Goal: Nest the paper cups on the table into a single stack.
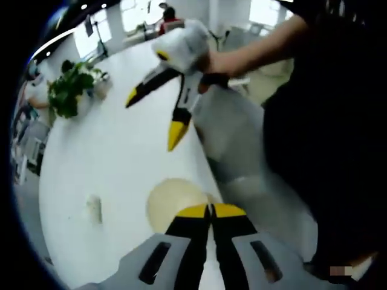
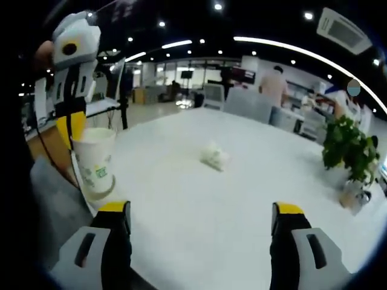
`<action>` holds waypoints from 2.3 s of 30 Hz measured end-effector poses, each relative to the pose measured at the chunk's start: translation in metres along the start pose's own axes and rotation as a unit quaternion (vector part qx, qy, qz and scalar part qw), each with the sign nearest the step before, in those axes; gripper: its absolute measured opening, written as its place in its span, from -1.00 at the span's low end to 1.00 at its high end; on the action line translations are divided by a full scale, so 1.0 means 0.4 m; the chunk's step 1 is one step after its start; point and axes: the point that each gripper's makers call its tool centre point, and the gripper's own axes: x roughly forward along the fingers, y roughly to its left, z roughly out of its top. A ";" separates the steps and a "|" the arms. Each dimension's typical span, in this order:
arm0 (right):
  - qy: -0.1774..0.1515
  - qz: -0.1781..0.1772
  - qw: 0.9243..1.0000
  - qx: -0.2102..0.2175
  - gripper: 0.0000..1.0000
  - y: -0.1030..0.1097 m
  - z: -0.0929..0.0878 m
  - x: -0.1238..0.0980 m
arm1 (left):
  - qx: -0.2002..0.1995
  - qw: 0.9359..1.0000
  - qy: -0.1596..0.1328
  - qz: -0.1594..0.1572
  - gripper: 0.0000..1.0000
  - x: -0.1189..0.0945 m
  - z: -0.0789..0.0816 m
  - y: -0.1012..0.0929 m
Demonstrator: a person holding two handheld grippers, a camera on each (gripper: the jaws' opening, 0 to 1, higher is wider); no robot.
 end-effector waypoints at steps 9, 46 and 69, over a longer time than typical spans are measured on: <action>-0.002 0.001 1.000 0.009 0.89 0.001 -0.009 -0.005 | -0.006 1.000 0.005 0.005 -1.00 0.028 -0.002 0.000; 0.014 0.005 1.000 0.021 0.88 0.009 -0.043 0.008 | -0.009 1.000 0.011 0.001 -0.97 0.140 -0.080 0.002; 0.015 0.009 1.000 0.023 0.89 0.018 -0.046 0.011 | -0.011 1.000 0.001 0.007 -0.75 0.136 -0.085 -0.002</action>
